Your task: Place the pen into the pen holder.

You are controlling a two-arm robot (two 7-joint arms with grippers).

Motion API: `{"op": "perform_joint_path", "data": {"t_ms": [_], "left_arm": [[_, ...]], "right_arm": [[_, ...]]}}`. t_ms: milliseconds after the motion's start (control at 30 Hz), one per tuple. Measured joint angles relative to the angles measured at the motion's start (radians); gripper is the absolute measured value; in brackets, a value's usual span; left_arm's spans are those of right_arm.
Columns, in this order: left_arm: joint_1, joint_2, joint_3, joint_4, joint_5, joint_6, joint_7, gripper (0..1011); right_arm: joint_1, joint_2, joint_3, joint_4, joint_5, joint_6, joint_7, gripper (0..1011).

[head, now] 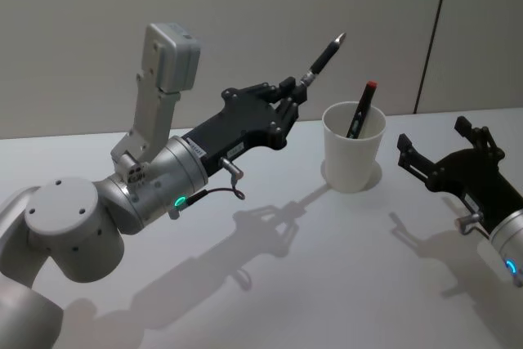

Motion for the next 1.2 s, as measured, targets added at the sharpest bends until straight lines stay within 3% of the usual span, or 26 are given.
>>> {"op": "perform_joint_path", "data": {"t_ms": [767, 1200], "left_arm": [[-0.014, -0.005, 0.012, 0.004, -0.03, 0.024, -0.126, 132], [-0.016, -0.01, 0.022, 0.007, -0.03, 0.035, -0.149, 132]], "right_arm": [[0.0, 0.0, 0.0, 0.0, 0.0, 0.0, 0.0, 1001], [0.0, 0.0, 0.0, 0.0, 0.0, 0.0, 0.0, 1002]]}}
